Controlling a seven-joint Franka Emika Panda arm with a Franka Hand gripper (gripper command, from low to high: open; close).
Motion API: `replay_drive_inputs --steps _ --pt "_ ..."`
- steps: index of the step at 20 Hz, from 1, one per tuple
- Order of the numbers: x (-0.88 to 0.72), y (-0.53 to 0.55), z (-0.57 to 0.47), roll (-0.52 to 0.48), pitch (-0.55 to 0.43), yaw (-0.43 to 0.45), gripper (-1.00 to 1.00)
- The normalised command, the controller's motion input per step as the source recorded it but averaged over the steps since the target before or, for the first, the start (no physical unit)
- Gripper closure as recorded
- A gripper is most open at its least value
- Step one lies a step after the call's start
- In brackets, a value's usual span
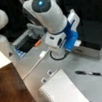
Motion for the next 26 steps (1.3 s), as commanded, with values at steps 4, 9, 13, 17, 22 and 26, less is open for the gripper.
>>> replay_drive_inputs --steps 4,9,13,17,22,26 --pt "0.14 0.13 -0.14 0.329 -0.114 -0.042 -1.00" --pt "0.03 0.09 -0.16 0.300 -0.123 -0.040 -1.00" --pt "-0.10 0.03 -0.13 0.287 -0.124 -0.070 -1.00" --pt "-0.18 0.00 -0.19 0.305 -0.110 -0.080 -1.00" --pt "-0.19 -0.01 -0.20 0.291 -0.083 -0.084 -1.00" --pt "-0.20 0.00 -0.20 0.247 -0.063 -0.082 -1.00"
